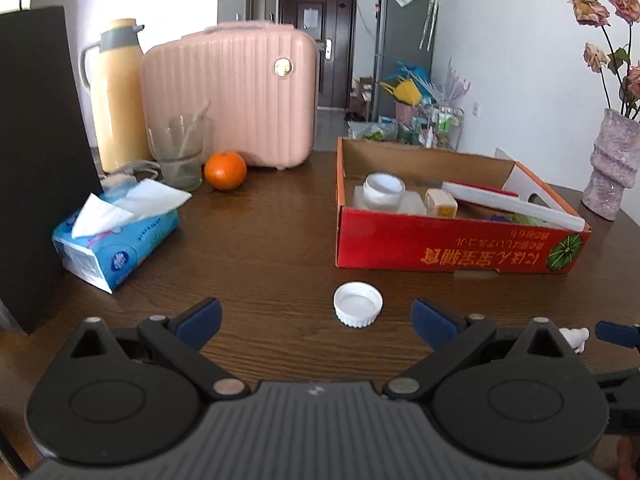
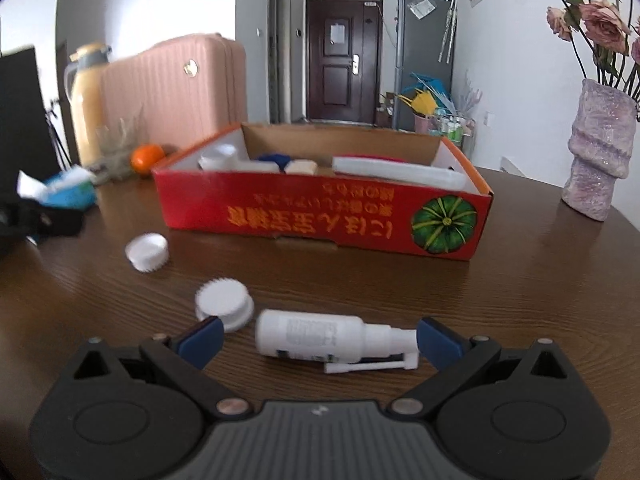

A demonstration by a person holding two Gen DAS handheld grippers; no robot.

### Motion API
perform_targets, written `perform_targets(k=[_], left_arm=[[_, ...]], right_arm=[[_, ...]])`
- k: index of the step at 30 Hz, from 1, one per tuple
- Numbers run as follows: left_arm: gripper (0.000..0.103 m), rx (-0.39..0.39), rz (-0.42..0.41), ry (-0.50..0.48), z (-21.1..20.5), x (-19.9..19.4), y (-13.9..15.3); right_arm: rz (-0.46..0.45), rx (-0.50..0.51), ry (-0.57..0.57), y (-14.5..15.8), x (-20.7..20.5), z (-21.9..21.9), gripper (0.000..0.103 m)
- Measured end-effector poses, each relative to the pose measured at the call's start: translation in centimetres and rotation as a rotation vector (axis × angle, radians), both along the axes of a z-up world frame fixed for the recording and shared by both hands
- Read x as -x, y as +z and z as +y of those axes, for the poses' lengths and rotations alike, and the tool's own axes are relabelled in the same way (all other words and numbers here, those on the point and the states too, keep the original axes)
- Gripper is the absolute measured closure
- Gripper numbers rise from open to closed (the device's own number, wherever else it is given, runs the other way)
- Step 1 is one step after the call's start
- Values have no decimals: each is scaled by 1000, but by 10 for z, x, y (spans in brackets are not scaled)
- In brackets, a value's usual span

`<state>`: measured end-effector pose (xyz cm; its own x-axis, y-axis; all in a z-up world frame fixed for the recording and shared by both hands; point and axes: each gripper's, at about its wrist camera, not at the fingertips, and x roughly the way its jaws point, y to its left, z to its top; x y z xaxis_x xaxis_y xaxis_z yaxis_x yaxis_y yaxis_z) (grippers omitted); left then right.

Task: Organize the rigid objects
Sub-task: 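Grasp the white spray bottle across its body with the right tool, then grasp the white ridged cap with the left tool while the right tool holds the spray bottle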

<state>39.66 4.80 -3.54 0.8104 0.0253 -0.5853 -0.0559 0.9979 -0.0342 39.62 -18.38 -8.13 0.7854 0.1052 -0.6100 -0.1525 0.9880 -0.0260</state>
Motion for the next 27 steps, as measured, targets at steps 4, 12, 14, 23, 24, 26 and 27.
perform_targets(k=[4, 12, 14, 23, 24, 26, 27], left_arm=[[0, -6, 9, -37, 1, -1, -1], [0, 25, 20, -81, 0, 0, -7], [0, 36, 15, -82, 1, 1, -9], [0, 61, 1, -117, 1, 4, -13], [0, 61, -1, -120, 0, 4, -14], [0, 66, -1, -129, 0, 5, -15], [0, 70, 1, -133, 0, 5, -15]], right_arm=[[16, -29, -18, -2, -9, -7, 0], [26, -26, -34, -7, -22, -4, 0], [33, -36, -37, -9, -24, -6, 1], [67, -56, -29, -15, -28, -12, 2], [69, -64, -28, -15, -28, -13, 2], [72, -75, -25, -15, -28, -15, 4], [74, -77, -22, -15, -29, -15, 4]])
